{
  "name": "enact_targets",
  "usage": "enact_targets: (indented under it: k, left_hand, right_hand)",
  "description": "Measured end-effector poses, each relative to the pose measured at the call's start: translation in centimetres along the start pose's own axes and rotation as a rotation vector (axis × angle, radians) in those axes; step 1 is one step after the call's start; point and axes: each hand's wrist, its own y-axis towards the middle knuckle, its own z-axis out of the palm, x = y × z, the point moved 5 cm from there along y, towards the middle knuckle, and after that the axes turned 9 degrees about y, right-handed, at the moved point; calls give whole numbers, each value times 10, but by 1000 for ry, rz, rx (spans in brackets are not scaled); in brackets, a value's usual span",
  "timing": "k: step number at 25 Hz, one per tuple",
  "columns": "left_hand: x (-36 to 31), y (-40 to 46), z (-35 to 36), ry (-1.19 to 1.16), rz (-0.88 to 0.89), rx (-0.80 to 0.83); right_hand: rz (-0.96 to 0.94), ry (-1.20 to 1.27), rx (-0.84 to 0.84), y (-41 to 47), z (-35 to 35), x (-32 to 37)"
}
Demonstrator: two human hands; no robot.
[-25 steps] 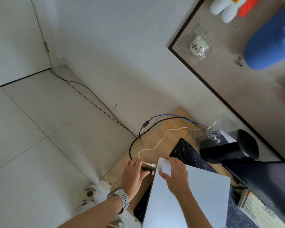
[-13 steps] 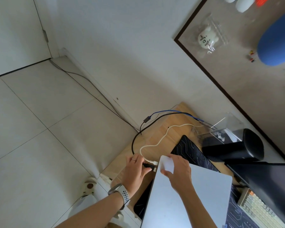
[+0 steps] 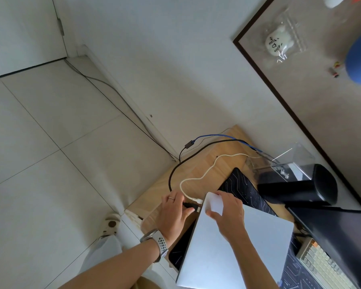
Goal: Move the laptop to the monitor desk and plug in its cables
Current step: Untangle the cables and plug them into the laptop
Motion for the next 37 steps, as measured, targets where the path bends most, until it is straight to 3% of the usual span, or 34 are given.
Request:
enact_targets:
  k: [16,37]
  left_hand:
    - [-12,-2,-7,128,56,-41]
    - [-20,0,-8,108,123,-22]
  right_hand:
    - [-3,-50,2,1,0,6]
    - [-114,-4,-28,-3,-2,4]
